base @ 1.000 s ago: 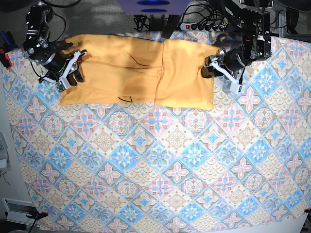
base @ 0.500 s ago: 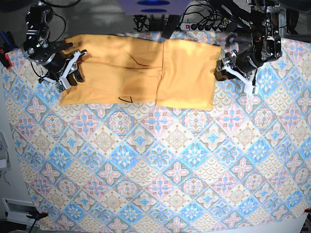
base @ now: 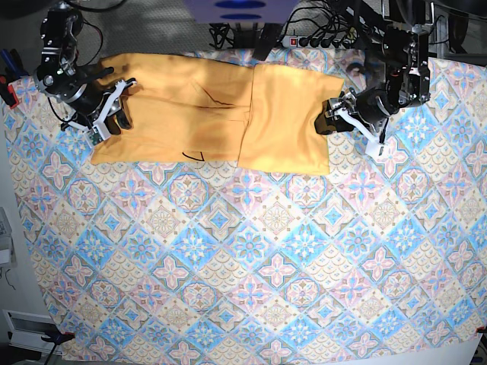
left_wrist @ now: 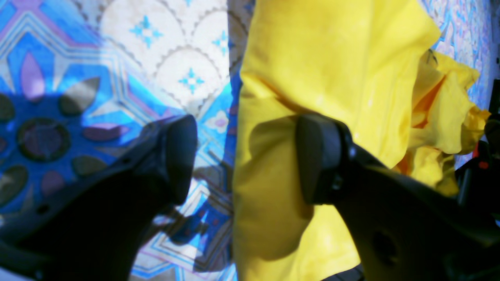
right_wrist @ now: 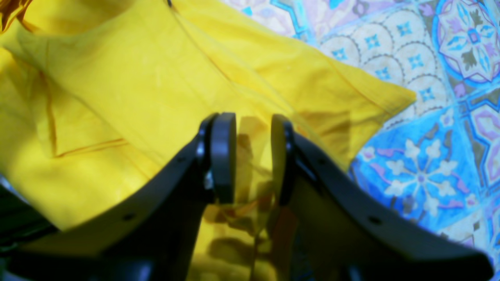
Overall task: Fold the T-shirt properly
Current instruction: 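Hold the folded shirt end with the left gripper and smooth it down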
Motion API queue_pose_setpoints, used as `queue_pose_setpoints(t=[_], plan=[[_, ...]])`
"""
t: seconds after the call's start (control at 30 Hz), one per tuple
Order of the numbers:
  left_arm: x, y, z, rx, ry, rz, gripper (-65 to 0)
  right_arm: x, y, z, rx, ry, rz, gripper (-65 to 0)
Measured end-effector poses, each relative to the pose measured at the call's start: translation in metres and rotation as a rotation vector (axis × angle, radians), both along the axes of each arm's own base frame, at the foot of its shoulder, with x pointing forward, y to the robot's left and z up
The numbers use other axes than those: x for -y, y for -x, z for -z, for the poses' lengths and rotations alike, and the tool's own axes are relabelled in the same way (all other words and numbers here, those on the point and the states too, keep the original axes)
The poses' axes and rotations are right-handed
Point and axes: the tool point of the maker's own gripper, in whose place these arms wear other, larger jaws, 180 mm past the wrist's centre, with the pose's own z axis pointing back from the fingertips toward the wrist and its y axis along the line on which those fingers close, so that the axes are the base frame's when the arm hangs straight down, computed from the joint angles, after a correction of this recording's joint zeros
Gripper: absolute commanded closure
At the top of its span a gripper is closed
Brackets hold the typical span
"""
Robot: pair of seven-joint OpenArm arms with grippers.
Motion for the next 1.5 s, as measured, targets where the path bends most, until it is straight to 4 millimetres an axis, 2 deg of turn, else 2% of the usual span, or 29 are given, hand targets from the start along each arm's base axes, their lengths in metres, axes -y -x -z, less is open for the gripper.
queue_pose_setpoints(t=[0.1,0.27,0.47,0.63,0.8,0.9,1.07,1.1,1.37,1.5], plan=[[0.0,0.001,0.0,0.001,0.0,-0.003,-37.3,0.0,-0.006,-0.003,0.016,-0.002,0.001,-15.0],[0.002,-0.001,-0.002,0.011,0.002,-0.001,-34.9,0.0,-0.004,-0.001,0.009,-0.002,0.002,-15.0],[0.021,0.014,-0.012,-0.003,0.04,0.038,-33.2,0.0,-0.006,-0.002,0.015,-0.004,0.002,-15.0],[0.019,0.006,-0.015,0.014,0.034,0.033,-33.2,0.0,-0.004,-0.001,0.01,-0.003,0.003,-15.0],[0.017,0.012,-0.008,-0.008,0.029,0.03,-32.9,0.0,-0.005,-0.002,0.014,-0.003,0.003,-15.0],[0.013,0.011,0.001,-0.028,0.044,0.012,-25.6,0.0,-0.005,-0.002,0.013,-0.004,0.002,-15.0],[0.009,0.007,0.008,-0.036,0.046,-0.012,-2.9,0.0,-0.005,-0.002,0.013,-0.003,0.002,-15.0],[0.008,0.008,0.008,-0.039,0.045,-0.016,0.0,0.0,-0.005,-0.002,0.013,-0.004,0.002,-15.0],[0.008,0.01,0.008,-0.044,0.052,-0.019,0.0,0.0,-0.004,-0.002,0.01,-0.003,0.002,-15.0],[-0.003,0.013,-0.007,-0.019,0.022,-0.028,0.0,0.0,-0.004,-0.002,0.011,-0.002,0.001,-15.0]])
